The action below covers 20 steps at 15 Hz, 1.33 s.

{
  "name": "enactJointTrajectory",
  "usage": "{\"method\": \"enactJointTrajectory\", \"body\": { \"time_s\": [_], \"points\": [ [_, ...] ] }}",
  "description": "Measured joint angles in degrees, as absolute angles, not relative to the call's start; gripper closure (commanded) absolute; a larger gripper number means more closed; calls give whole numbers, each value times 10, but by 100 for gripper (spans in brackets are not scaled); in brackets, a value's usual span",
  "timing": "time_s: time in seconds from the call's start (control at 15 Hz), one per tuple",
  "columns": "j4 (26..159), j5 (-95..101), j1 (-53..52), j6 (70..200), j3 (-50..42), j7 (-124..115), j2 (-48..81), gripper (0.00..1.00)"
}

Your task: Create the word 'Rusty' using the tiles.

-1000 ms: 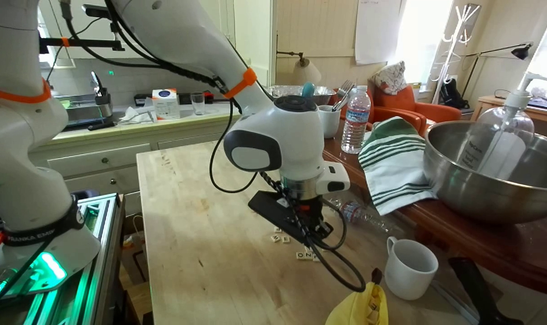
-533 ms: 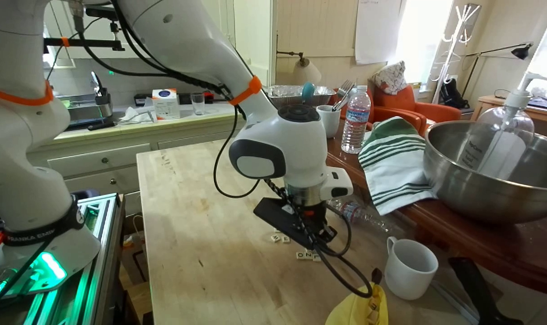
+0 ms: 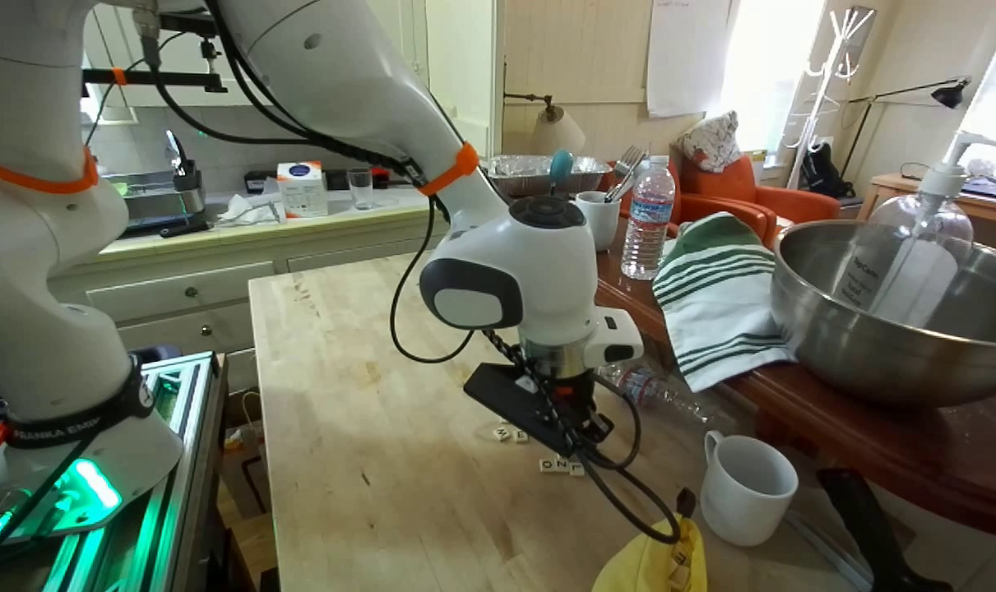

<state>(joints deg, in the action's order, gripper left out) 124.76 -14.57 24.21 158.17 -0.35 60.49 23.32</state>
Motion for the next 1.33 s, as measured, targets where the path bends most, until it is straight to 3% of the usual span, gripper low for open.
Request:
{"method": "enactJointTrajectory", "body": {
  "time_s": [1.33],
  "points": [
    [1295,-84,187,1571,-23,401,200,100]
  ]
}}
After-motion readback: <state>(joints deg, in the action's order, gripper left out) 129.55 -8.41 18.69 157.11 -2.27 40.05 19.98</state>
